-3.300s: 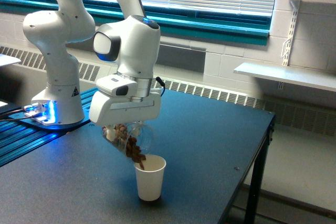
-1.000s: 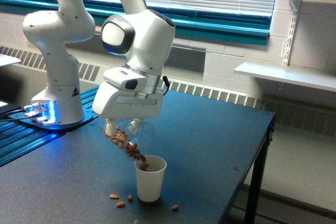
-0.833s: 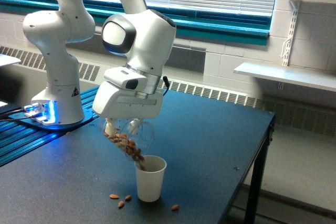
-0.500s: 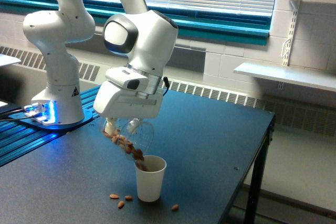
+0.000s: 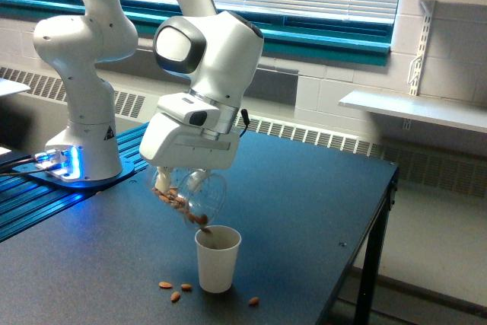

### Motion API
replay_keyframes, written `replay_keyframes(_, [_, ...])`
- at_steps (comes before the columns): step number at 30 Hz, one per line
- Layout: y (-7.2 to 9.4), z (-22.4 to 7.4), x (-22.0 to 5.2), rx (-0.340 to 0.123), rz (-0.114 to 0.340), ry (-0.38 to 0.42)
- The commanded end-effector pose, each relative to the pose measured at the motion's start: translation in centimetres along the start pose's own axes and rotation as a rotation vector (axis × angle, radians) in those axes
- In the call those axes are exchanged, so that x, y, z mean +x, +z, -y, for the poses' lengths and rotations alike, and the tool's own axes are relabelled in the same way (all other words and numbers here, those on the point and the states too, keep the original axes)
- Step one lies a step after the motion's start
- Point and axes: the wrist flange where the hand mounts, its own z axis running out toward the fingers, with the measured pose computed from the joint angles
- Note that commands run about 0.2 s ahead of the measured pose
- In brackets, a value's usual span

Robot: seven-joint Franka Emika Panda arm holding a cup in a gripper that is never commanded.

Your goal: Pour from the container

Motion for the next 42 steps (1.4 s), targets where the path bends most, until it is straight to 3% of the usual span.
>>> replay_keyframes(1, [-0.11, 0.61, -0.37, -0.019, -0.003, -0.013])
replay_keyframes(42, [-0.24, 1.04, -0.35, -0.113, 0.003, -0.082])
